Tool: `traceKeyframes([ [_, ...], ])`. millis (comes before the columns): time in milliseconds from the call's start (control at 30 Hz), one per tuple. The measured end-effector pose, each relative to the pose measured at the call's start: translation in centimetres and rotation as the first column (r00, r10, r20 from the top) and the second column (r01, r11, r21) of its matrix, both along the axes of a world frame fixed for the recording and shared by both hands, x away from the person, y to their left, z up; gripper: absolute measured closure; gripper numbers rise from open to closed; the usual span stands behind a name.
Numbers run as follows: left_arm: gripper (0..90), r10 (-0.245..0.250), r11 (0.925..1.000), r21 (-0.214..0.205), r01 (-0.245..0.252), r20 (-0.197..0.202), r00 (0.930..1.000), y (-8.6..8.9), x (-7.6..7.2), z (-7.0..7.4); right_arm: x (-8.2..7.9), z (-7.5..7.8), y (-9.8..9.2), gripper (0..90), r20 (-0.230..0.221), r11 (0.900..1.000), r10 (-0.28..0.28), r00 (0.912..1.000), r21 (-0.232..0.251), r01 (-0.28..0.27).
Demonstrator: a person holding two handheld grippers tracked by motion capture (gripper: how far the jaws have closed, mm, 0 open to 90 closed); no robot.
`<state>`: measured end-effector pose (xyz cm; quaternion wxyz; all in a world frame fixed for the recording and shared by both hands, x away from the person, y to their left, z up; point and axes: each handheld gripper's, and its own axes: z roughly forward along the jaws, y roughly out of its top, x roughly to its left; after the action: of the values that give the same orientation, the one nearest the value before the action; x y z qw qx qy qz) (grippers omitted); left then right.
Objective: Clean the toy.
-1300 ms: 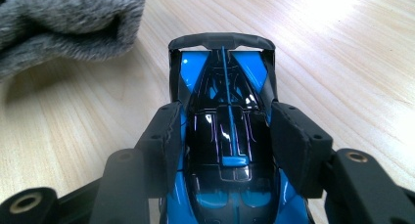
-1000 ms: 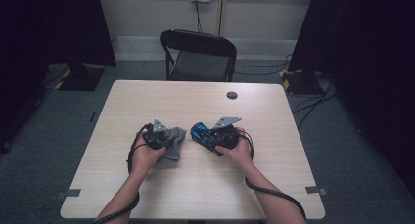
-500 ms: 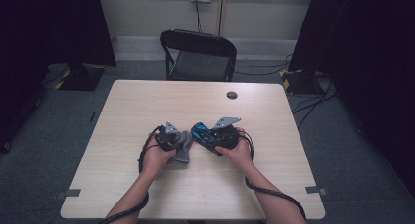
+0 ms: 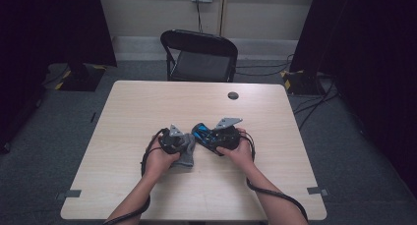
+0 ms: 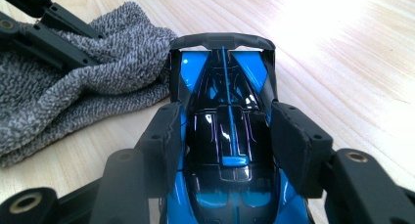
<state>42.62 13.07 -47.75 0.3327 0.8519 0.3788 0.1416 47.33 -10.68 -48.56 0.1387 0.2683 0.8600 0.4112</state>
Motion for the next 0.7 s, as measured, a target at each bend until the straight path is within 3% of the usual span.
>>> traceKeyframes([
  [200,79.8,-0.01,0.9998,-0.017,0.01,-0.002,0.9999,-0.4,-0.4,0.0,0.0,0.0,0.0,46.8,0.003,1.0,0.0,1.0,-0.002,0.0],
  [700,79.7,-0.062,0.998,-0.012,0.062,-0.005,0.9981,-1.8,-1.2,0.0,-0.1,0.0,0.0,46.8,0.003,1.0,-0.002,1.0,0.001,0.002],
])
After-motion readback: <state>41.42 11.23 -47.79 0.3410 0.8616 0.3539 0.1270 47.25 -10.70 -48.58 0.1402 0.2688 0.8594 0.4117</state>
